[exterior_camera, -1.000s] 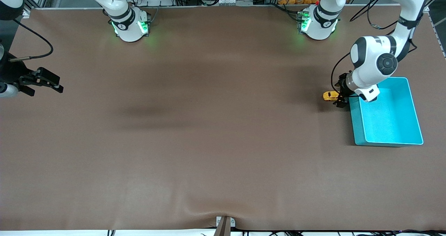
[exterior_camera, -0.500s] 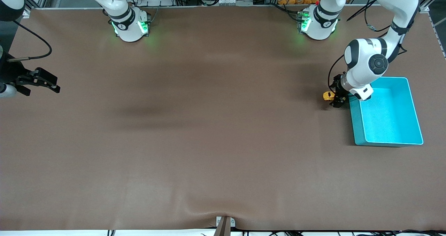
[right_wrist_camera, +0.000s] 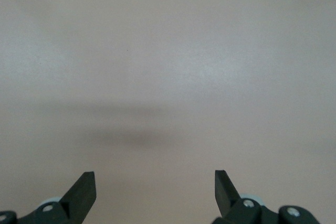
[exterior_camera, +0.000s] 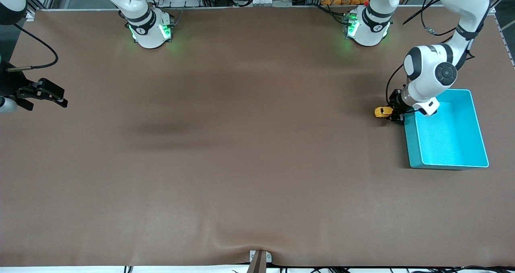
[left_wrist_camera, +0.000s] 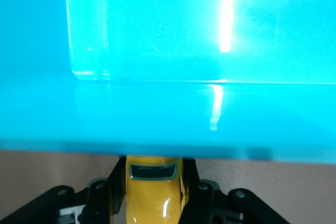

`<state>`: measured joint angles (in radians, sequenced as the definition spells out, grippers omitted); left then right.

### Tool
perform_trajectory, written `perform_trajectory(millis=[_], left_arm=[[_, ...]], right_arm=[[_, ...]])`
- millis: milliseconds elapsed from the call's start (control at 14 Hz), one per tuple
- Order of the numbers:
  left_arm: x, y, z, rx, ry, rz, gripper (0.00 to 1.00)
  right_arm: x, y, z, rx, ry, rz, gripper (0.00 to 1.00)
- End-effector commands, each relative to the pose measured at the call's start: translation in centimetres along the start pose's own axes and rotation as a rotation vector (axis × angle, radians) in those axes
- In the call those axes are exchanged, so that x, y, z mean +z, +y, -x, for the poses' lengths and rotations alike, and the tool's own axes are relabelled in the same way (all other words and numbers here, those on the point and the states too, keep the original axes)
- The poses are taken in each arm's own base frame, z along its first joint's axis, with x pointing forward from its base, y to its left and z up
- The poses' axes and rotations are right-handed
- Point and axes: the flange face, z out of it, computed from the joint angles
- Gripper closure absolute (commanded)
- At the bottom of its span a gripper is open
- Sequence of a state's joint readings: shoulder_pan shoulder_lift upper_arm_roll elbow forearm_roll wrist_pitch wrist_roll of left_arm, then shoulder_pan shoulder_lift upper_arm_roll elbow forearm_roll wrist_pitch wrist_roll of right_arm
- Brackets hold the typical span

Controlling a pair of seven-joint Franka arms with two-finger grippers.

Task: Wind and store yellow beetle car
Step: 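Close the left gripper on the yellow car, then lift the car with the left gripper and lower it into the bin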

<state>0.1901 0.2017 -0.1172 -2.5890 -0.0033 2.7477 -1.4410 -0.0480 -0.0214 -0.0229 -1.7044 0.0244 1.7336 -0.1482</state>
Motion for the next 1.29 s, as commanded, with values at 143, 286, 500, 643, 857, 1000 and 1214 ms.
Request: perform_trajectory(millis=[143,286,500,643,857,1000,1214], left_arm=[[-3.0,2.1,6.9,0.128,-0.016,0.072,1.00],[-4.9,4.2,9.4,0.205,-0.019,0.096,1.00],[-9.1,7.9,10.6,0.287,-0.014,0.098,1.00],[-12.0,10.1,10.4,0.342,-0.011,0.079,1.00],[-16.8,13.1,8.4,0.418,-0.013,0.054,1.00],[-19.8,14.5,6.3,0.471,-0.007,0.069,1.00],[-20.9,15.2,2.9,0.618,0.045,0.062,1.00]], right_arm=[[-0.8,0.4,0.3,-0.007,0.002,0.009,0.00],[-0.8,0.5,0.3,-0.006,0.002,0.011,0.00],[-0.7,0.5,0.2,-0.006,0.000,0.011,0.00],[-0.7,0.3,0.2,-0.009,0.003,0.011,0.00],[-0.7,0.2,0.2,-0.011,0.003,0.011,0.00],[-0.7,0.1,0.2,-0.011,0.001,0.011,0.00],[-0.7,0.1,0.2,-0.012,0.001,0.011,0.00]])
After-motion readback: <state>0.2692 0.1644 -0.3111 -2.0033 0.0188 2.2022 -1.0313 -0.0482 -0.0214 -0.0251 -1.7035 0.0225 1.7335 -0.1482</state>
